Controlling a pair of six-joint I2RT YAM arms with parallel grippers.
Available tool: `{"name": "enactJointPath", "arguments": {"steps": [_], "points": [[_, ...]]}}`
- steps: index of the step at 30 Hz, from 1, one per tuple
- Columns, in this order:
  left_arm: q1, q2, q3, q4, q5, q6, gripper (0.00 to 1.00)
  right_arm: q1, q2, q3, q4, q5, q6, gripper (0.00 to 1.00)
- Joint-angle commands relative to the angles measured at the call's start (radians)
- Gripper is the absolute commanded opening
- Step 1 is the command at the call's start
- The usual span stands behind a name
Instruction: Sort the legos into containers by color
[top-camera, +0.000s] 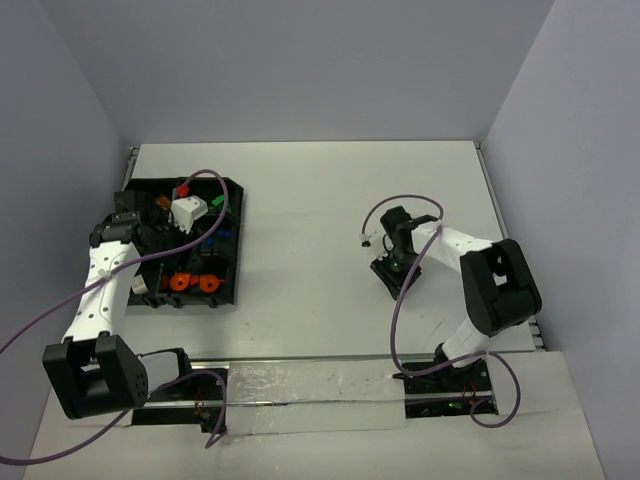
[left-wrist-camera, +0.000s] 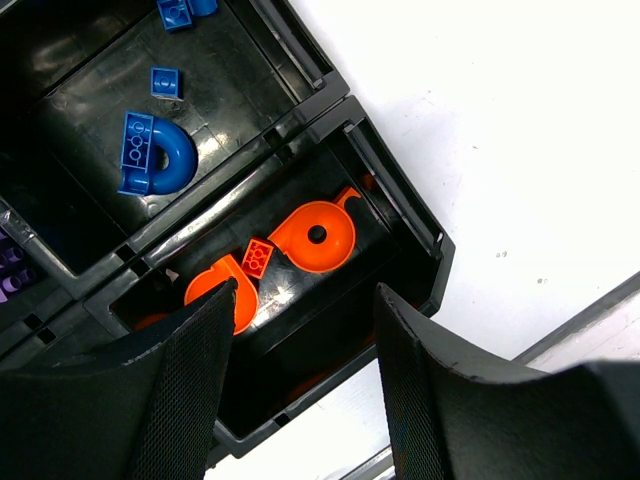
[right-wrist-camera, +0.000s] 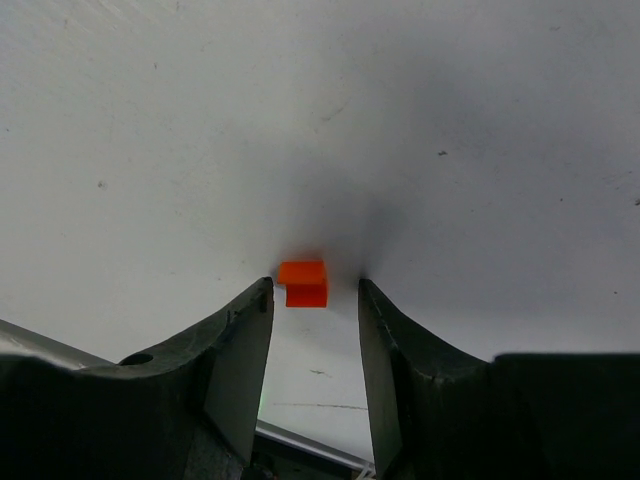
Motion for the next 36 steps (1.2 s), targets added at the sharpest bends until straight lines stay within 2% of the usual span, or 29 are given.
{"name": "enactJointPath", "arguments": {"steps": [1, 10, 17, 20, 23, 28, 30, 32, 36], "points": [[0.003, 0.002, 0.050, 0.009, 0.037, 0.003, 0.64, 0.012, 0.006, -0.014, 0.021, 0.009, -0.013, 0.46], [0.003, 0.008, 0.052, 0.017, 0.044, -0.006, 0.64, 0.043, 0.023, -0.013, 0.048, 0.006, -0.006, 0.40], [0.003, 0.010, 0.062, 0.035, 0.037, -0.020, 0.64, 0.063, 0.004, -0.017, 0.042, 0.000, -0.010, 0.18], [0.003, 0.008, 0.066, 0.052, 0.054, -0.042, 0.65, 0.060, -0.018, -0.010, 0.027, -0.013, -0.001, 0.02], [0.003, 0.000, 0.074, 0.082, 0.100, -0.074, 0.68, 0.056, -0.054, 0.031, 0.006, -0.052, 0.018, 0.00], [0.002, 0.010, 0.075, 0.215, 0.195, -0.201, 0.78, 0.021, -0.083, 0.181, 0.005, -0.315, 0.104, 0.00], [-0.004, 0.032, 0.087, 0.250, 0.263, -0.228, 0.83, 0.020, -0.058, 0.255, 0.037, -0.470, 0.171, 0.00], [-0.019, 0.031, 0.070, 0.326, 0.343, -0.260, 0.88, 0.020, -0.020, 0.308, 0.089, -0.661, 0.236, 0.00], [-0.085, -0.043, -0.037, 0.568, 0.388, -0.361, 0.88, 0.025, 0.016, 0.333, 0.301, -0.870, 0.405, 0.00]]}}
